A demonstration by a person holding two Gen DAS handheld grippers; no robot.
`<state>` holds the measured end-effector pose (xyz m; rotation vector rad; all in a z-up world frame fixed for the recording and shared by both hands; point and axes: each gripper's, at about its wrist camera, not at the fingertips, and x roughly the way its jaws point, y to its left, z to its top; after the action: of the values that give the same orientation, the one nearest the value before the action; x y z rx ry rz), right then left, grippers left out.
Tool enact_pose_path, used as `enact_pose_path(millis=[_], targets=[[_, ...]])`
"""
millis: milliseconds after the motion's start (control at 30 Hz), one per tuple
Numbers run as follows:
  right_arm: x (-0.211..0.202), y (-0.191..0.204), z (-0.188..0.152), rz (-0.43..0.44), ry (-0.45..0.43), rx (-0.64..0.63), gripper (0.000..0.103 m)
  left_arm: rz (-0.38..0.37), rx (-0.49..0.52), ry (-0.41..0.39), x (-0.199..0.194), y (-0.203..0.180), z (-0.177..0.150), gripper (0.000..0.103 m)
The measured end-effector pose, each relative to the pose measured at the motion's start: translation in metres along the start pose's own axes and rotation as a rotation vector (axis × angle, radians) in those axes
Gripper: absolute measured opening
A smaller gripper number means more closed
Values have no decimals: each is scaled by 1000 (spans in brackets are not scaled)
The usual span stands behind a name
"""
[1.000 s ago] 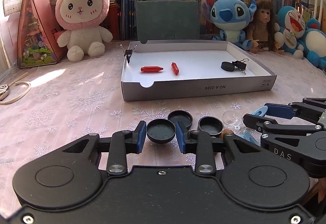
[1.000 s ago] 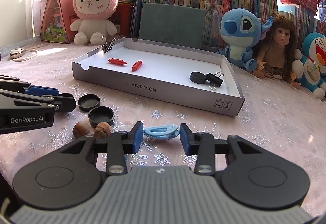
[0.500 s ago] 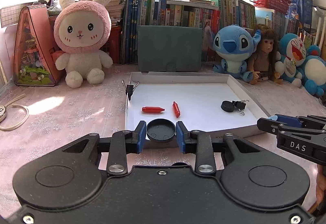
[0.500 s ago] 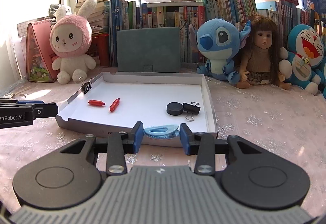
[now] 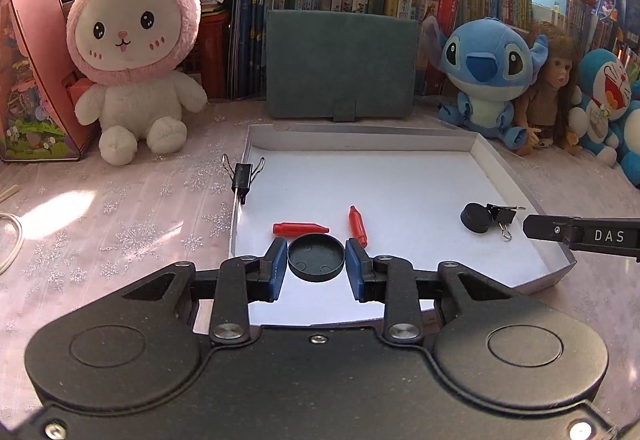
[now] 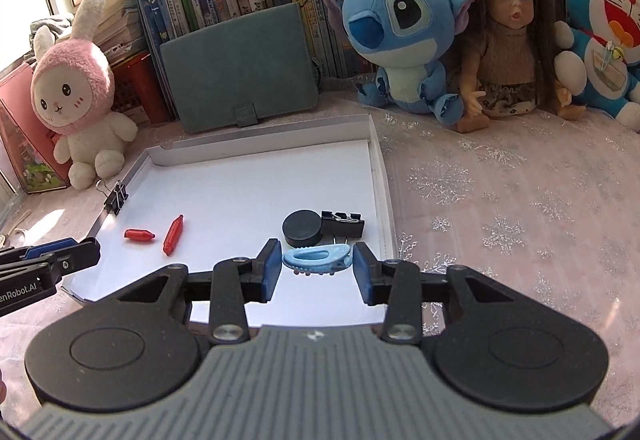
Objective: Organize rigid objects
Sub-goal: 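Carry the blue clip with the right tool into the tray while the left tool carries the black lid, then lower the blue clip and black lid into the tray and open both tools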
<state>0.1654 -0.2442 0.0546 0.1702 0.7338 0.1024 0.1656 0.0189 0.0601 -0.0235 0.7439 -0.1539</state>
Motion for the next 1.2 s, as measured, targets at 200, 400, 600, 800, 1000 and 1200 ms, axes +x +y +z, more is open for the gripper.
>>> enact_pose_path(millis=[200,400,600,800,1000,1200], targets=[[23,-1,10,-39,71,5,45,28,-29,65,29,7,0,30],[36,4,14,-65,87,-2,45,44,-33,88,45,7,1,30],[46,3,17,-88,98,7,45,56,-22,96,53,4,1,30],[54,1,18,-99,107,19,45,63,-16,93,57,5,2,30],[58,-1,21,-95,99,32,45,69,-13,85,61,5,4,30],[63,-1,25,-100,89,30,45,75,-22,77,66,6,7,30]])
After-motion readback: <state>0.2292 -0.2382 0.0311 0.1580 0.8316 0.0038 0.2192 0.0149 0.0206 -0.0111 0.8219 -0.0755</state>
